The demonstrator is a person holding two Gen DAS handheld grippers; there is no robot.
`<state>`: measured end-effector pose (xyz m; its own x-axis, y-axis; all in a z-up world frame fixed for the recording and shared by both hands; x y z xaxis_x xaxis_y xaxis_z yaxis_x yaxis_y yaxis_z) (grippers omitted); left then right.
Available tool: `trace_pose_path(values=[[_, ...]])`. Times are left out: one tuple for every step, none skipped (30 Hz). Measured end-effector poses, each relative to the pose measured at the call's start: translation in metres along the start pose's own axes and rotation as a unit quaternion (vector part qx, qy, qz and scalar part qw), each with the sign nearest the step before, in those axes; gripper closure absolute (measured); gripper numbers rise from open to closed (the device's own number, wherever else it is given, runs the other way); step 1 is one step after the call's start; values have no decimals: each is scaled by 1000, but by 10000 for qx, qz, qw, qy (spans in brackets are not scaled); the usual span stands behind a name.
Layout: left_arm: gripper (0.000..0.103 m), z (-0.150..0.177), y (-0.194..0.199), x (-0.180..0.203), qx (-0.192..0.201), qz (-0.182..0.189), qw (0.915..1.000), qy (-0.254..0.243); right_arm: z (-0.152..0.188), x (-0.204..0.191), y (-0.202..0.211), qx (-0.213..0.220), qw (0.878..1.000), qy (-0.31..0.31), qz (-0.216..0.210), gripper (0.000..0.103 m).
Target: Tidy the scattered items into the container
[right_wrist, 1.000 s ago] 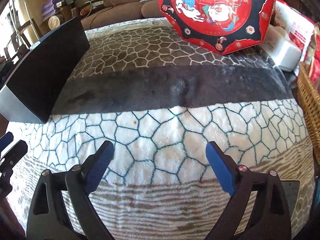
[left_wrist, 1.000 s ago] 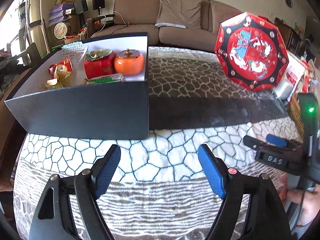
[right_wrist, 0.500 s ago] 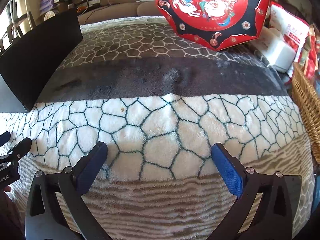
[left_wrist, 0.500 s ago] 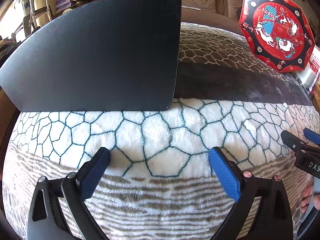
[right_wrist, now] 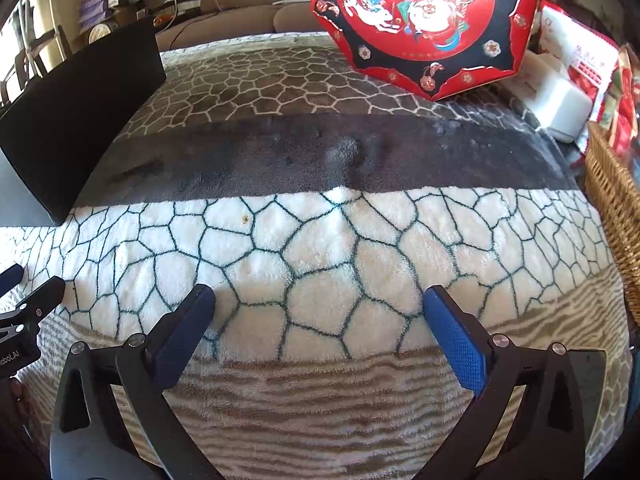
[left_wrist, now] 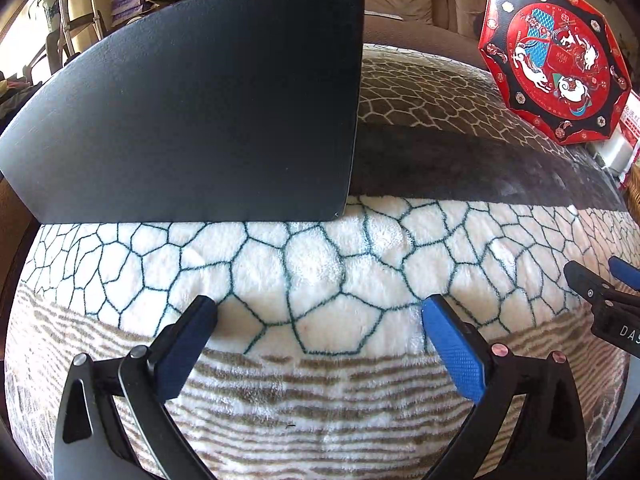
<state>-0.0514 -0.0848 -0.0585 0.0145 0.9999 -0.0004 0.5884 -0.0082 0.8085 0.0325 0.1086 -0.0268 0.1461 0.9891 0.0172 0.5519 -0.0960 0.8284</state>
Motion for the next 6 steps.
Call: trace_pose_path(values=[[0,0,0,0,-1,2,10000,2,0,0,0,0,10000,0,0,0],[0,0,0,0,-1,0,10000,-1,0,0,0,-1,10000,0,0,0],[0,0,0,0,-1,-5,10000,-4,0,0,0,-1,10000,0,0,0],[0,0,0,0,-1,-9,10000,-6,0,0,0,0,10000,0,0,0],[0,0,0,0,-1,-17,10000,-11,0,0,0,0,10000,0,0,0],[0,0,0,0,-1,-24,10000,-16,0,0,0,0,10000,0,0,0]])
Point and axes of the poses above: each gripper's, at about its wrist camera, not at the fingertips, and y roughly against the way its jaws point, x to its right, z to its underside, the point moved 7 cm from there along -y, roughly the way its jaws point
